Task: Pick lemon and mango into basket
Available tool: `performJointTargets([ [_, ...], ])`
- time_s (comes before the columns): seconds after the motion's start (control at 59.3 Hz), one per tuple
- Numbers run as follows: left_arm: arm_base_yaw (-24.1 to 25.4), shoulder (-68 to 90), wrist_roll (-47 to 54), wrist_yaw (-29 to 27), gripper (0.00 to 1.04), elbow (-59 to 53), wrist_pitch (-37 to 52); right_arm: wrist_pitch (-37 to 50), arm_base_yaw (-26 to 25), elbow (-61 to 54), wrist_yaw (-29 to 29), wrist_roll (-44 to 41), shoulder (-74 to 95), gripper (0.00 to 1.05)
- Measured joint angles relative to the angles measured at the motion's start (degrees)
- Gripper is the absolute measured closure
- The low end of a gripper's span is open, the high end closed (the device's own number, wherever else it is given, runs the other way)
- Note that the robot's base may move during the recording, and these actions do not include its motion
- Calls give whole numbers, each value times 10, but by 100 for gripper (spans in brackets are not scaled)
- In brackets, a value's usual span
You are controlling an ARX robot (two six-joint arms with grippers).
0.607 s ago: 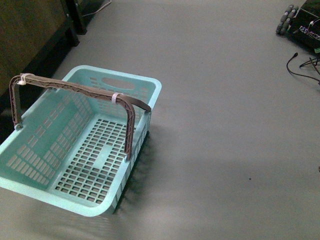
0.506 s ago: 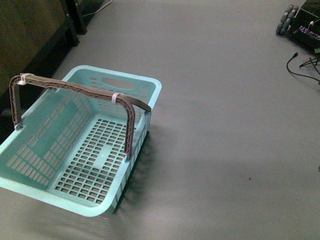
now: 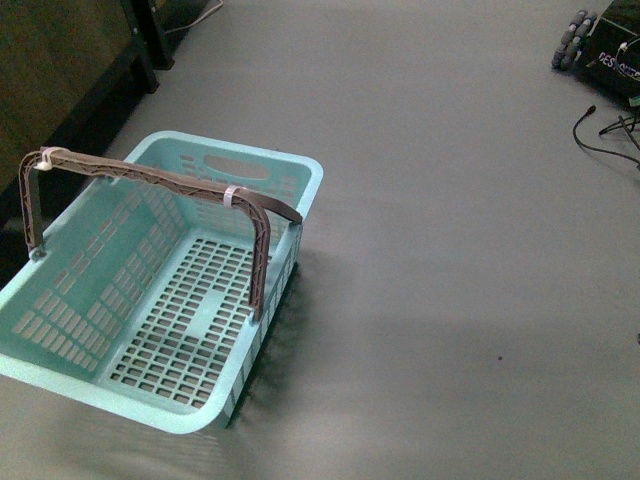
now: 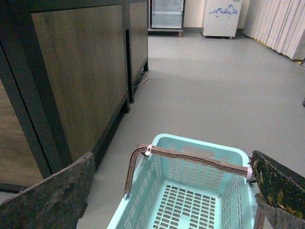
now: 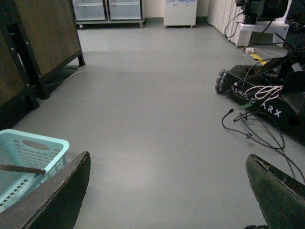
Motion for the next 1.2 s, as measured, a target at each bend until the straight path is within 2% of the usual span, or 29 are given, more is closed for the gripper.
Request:
performJointTargets([
  [0.135,3,7,-15,14,7,4,-14,0,0,0,0,0,0,9],
  [0.169,16,41,-64,66,7,33,-91,0,0,0,0,0,0,9],
  [0.219,28,106,-141,114,7,72,-176,0,0,0,-1,0,0,9],
  [0.27,31,151,-220,133,7,89,-215,0,0,0,0,0,0,9],
  [0.337,33,184,-291,145,7,94,-209,0,0,0,0,0,0,9],
  [0.422,34,229,-349,154,7,104,-168,0,0,0,0,0,0,9],
  [0.574,46,379,-435,165,7,129,-28,0,0,0,0,0,0,9],
  [0.692,34,535,-503,127,7,150,98,0,0,0,0,0,0,9],
  [0.861,-3,766,-579,76,7,212,226,0,0,0,0,0,0,9],
  [0.996,-19,907,-635,33,7,281,266,0,0,0,0,0,0,9],
  [1.198,-57,1075,-701,-16,7,399,257,0,0,0,0,0,0,9],
])
